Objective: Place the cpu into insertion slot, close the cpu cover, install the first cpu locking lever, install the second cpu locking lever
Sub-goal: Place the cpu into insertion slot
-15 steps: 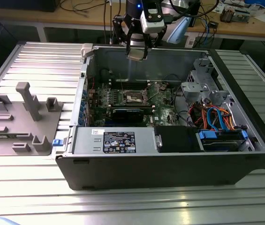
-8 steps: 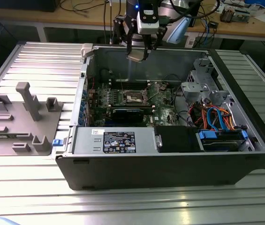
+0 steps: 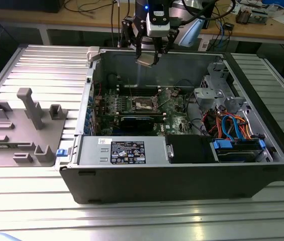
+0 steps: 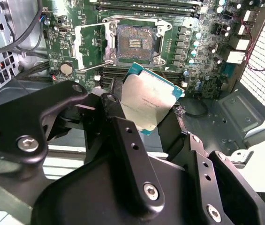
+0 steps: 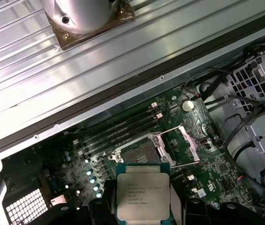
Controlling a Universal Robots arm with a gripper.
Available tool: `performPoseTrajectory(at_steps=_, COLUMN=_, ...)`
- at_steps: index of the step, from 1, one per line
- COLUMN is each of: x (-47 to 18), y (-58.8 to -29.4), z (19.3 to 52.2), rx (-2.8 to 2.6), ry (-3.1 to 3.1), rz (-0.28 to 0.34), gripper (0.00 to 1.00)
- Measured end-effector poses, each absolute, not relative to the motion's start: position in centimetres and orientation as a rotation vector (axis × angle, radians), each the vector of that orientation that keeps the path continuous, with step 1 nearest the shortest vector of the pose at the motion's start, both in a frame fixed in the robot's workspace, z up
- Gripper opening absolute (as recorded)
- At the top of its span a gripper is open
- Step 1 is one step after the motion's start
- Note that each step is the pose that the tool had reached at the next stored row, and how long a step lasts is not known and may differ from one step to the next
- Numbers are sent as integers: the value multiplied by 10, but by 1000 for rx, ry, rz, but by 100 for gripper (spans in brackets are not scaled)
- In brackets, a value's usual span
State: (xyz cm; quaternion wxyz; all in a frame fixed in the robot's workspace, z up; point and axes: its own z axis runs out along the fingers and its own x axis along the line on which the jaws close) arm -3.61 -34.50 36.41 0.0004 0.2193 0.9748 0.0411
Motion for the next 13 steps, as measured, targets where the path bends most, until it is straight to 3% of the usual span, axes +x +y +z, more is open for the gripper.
performPoseTrajectory(at_steps=13, x=-36, y=-345, z=361, rx=815, ry=3027, rz=129, gripper=55)
